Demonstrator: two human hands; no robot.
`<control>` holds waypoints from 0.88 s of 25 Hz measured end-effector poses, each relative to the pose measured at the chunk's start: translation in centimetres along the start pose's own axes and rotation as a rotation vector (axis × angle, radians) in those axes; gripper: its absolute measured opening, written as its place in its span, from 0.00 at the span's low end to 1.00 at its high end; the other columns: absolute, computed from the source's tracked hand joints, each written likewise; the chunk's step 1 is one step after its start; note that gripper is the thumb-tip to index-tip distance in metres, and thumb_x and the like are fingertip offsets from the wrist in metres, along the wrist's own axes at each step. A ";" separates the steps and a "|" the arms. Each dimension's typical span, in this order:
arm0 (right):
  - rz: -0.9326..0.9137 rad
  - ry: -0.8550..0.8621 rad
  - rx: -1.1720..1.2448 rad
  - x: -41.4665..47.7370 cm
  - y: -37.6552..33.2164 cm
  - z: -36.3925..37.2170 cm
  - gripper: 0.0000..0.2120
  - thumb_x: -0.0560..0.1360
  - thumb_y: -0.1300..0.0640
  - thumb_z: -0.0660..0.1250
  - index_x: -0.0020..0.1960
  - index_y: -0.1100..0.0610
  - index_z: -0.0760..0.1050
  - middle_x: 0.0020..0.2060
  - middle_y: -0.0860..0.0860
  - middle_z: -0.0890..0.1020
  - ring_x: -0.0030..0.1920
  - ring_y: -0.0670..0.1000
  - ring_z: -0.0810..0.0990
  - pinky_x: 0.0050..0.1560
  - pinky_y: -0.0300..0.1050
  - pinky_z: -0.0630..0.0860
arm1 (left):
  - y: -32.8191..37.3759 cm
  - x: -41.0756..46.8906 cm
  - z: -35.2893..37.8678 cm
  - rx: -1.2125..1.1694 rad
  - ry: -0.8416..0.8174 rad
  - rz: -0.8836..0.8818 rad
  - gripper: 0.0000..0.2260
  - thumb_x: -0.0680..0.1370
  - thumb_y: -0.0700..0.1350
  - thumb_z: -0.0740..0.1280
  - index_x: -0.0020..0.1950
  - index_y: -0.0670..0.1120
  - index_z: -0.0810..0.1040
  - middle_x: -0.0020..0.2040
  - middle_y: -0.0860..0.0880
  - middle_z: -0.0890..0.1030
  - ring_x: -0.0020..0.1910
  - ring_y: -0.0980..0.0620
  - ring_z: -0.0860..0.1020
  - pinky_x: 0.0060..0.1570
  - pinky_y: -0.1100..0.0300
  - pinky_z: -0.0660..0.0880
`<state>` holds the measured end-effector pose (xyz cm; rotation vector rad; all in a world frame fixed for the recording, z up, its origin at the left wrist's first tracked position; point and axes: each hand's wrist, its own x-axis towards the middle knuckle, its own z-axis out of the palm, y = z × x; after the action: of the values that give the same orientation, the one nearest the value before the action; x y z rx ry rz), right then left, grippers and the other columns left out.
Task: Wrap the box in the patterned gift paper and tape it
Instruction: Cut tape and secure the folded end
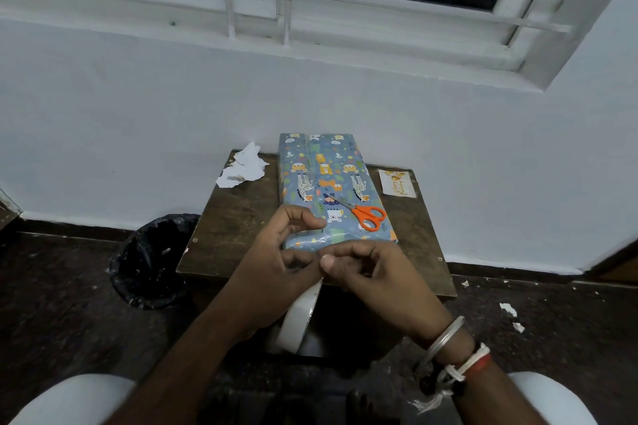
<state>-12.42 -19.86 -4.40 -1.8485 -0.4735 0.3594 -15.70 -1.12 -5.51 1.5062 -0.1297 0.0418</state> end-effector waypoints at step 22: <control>-0.159 0.302 -0.084 -0.1 -0.5 -2.2 0.01 0.76 0.59 0.75 0.45 0.55 0.85 0.36 0.47 0.87 0.36 0.46 0.86 0.40 0.41 0.82 | -0.6 0.2 3.4 0.005 -0.033 -0.061 0.15 0.73 0.41 0.69 0.58 0.52 0.70 0.53 0.47 0.82 0.51 0.50 0.81 0.54 0.53 0.76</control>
<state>-11.52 -21.61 -3.23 -1.8914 -0.4276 -0.0485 -15.64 -4.53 -5.92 1.5153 -0.1098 -0.0315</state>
